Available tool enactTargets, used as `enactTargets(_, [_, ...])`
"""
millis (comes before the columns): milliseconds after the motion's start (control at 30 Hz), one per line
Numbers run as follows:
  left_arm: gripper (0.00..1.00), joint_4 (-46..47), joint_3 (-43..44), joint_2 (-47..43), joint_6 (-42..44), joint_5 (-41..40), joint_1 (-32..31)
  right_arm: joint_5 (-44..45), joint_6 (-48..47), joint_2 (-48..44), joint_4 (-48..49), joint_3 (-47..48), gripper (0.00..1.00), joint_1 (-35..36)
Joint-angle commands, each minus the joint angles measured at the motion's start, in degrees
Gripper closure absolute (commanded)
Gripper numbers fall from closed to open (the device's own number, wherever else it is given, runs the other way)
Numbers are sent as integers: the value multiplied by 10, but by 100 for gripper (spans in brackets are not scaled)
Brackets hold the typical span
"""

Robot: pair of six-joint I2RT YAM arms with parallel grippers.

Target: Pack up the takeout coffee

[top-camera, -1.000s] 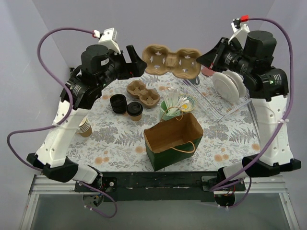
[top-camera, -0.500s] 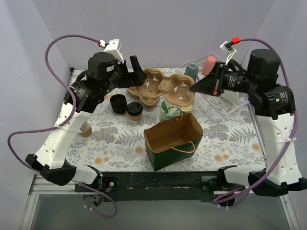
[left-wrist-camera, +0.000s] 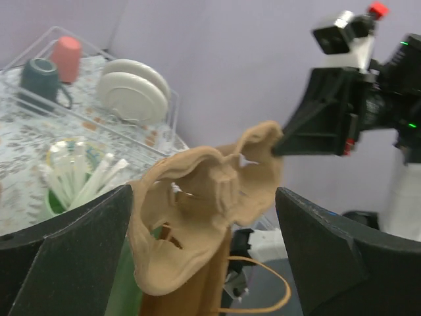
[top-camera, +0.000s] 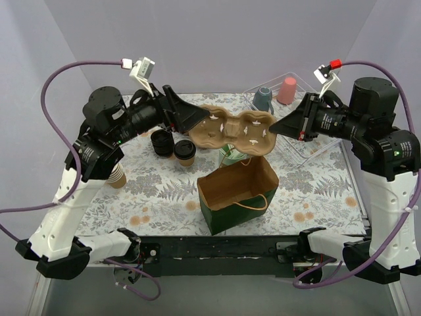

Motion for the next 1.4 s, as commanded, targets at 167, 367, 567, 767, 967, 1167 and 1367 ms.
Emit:
enactTargets(167, [11,-9,-10,-40,-40,58,1,-20,-21,1,-25,27,99,0])
enactTargets(367, [9,-80,19,-32,-39,-105,1,-96,-57,16,-87,53,99,0])
enactTargets(567, [9,-32,-37,-62,-72,-130,1,-65,-86,-15,-146,-19,99,1])
enactTargets(767, [17,-85,-85,-61,-80,-144,1,-37,-108,-45,-146,-66,99,2])
enactTargets(967, [21,-134,-122,-64,-92,-128,1,-14,-114,-60,-147,-114,99,1])
enactTargets(1167, [30,-150,-169,-91,-129,-80,1,-2,-119,-63,-147,-124,99,1])
enactTargets(1367, [38,-138,-236,-121,-141,30,1,-5,-120,-72,-147,-165,99,2])
